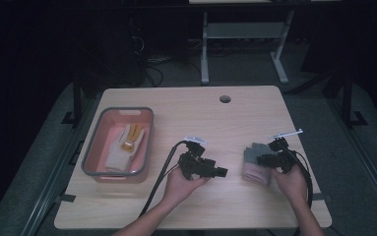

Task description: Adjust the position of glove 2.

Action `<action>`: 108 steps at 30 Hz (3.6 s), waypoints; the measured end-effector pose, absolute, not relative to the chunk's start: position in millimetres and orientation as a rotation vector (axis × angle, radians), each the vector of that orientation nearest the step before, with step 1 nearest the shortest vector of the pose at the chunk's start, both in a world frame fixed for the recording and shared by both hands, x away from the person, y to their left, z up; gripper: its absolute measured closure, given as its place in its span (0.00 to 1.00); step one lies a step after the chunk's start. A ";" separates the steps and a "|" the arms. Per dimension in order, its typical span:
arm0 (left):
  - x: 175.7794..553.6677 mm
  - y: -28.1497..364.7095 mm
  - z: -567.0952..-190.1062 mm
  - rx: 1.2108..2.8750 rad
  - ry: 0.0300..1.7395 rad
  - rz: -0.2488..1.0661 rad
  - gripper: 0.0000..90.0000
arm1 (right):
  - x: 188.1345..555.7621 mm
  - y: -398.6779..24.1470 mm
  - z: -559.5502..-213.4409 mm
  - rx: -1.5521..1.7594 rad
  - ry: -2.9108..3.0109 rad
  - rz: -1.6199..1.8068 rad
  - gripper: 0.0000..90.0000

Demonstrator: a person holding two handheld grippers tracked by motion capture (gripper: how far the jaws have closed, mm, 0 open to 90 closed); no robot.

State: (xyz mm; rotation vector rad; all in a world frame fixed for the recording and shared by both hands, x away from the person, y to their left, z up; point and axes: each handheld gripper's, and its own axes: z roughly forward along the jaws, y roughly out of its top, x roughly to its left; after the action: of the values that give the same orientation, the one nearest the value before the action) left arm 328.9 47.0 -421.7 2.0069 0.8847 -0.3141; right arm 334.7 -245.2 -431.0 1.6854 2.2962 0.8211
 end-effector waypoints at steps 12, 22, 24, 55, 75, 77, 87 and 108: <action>337.5 22.2 -420.5 1.999 0.887 -0.347 0.33 | 325.2 -268.0 -420.4 1.766 2.210 0.950 0.51; 350.5 -7.7 -432.1 2.017 0.918 -0.382 0.33 | 320.8 -287.2 -423.6 1.872 2.150 1.050 0.42; 352.2 -13.5 -436.4 2.007 0.942 -0.397 0.34 | 319.2 -289.8 -426.7 1.888 2.148 1.060 0.41; 355.4 -50.6 -471.1 2.017 1.041 -0.523 0.44 | 308.5 -294.8 -464.0 2.059 2.083 1.188 0.49; 361.9 -49.6 -475.1 1.981 1.105 -0.587 0.57 | 308.1 -293.5 -468.6 2.092 2.063 1.303 0.77; 364.2 -48.1 -477.4 1.974 1.108 -0.614 0.63 | 308.4 -293.0 -468.2 2.089 2.061 1.316 0.80; 363.6 -45.2 -474.2 1.975 1.064 -0.598 0.70 | 309.2 -291.8 -461.4 2.074 2.065 1.327 0.82; 366.3 -4.8 -435.9 1.916 1.029 -0.505 0.69 | 319.9 -260.1 -423.8 1.972 2.083 1.416 0.82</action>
State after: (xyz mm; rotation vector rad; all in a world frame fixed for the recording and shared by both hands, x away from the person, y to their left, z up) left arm 366.3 -4.8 -435.9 1.9163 1.0286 -0.5049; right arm 319.9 -260.1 -423.8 1.9719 2.0826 1.4164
